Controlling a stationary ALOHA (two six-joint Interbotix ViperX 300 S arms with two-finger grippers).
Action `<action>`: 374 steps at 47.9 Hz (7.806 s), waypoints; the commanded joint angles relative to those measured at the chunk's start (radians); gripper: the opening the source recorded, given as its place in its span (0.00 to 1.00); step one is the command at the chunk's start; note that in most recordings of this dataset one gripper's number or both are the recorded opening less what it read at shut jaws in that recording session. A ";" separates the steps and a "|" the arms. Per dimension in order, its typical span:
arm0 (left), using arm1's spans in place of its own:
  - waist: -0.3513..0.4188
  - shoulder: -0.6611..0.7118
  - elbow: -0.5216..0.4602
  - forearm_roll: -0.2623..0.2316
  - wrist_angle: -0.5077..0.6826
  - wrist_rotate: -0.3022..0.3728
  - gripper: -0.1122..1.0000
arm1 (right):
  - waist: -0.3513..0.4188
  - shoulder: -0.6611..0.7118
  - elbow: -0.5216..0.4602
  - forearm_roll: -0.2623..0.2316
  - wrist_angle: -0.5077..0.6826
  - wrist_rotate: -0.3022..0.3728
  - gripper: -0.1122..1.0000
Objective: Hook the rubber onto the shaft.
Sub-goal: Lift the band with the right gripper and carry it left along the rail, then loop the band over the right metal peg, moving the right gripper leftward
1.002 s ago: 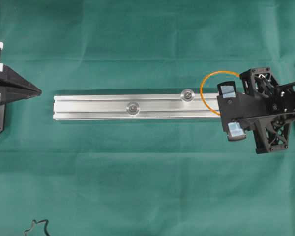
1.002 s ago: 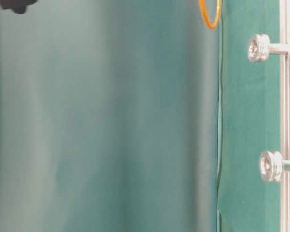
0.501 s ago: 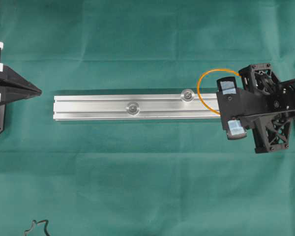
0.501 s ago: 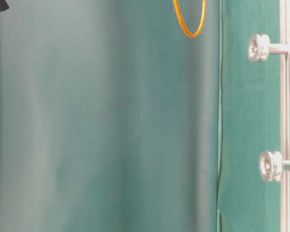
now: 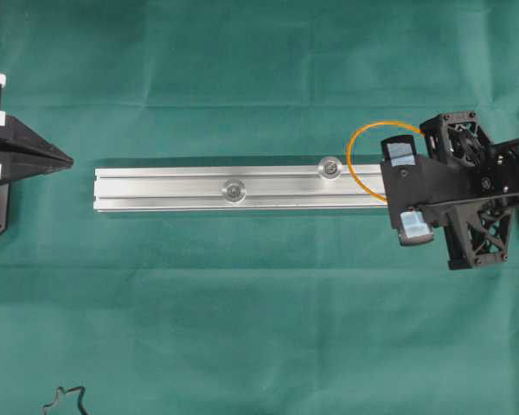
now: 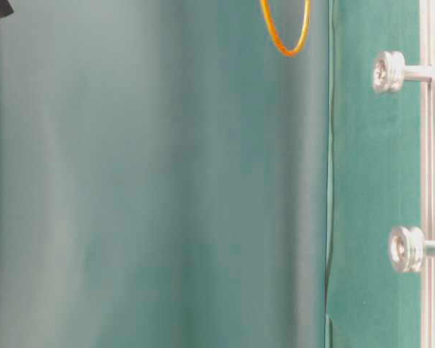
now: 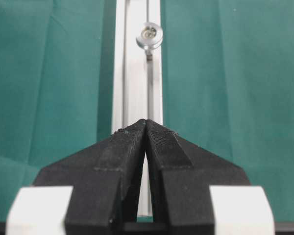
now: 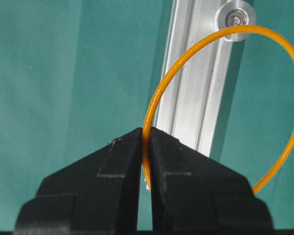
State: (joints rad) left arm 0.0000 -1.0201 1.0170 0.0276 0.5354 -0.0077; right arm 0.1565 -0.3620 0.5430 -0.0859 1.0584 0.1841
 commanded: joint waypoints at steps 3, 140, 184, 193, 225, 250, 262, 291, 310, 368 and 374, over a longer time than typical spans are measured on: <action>0.003 0.009 -0.029 0.003 -0.006 0.002 0.10 | -0.002 0.023 -0.049 -0.002 -0.005 0.000 0.18; 0.003 0.009 -0.029 0.003 -0.008 0.000 0.10 | -0.002 0.259 -0.115 0.006 -0.192 0.005 0.18; 0.003 0.009 -0.029 0.002 -0.008 -0.002 0.10 | 0.038 0.264 -0.120 0.015 -0.215 0.006 0.18; 0.003 0.009 -0.029 0.003 -0.008 -0.002 0.10 | 0.048 0.264 -0.120 0.015 -0.215 0.006 0.18; 0.003 0.008 -0.029 0.002 -0.008 -0.002 0.10 | 0.100 0.267 -0.121 0.028 -0.216 0.025 0.18; 0.003 0.008 -0.029 0.002 -0.009 -0.002 0.10 | 0.100 0.316 -0.186 0.025 -0.212 0.193 0.18; 0.003 0.008 -0.029 0.003 -0.011 -0.002 0.10 | 0.098 0.350 -0.233 0.023 -0.189 0.508 0.18; 0.003 0.008 -0.029 0.002 -0.011 0.000 0.10 | 0.100 0.368 -0.262 0.034 -0.193 0.739 0.18; 0.003 0.008 -0.031 0.003 -0.012 0.000 0.10 | 0.066 0.476 -0.397 0.028 -0.202 0.742 0.18; 0.003 0.008 -0.031 0.003 -0.014 0.000 0.10 | -0.069 0.626 -0.565 0.015 -0.233 0.742 0.18; 0.003 0.008 -0.032 0.002 -0.014 0.000 0.10 | -0.077 0.630 -0.565 0.009 -0.249 0.742 0.18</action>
State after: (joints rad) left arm 0.0000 -1.0201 1.0170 0.0261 0.5308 -0.0077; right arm 0.0859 0.2853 0.0061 -0.0706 0.8268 0.9250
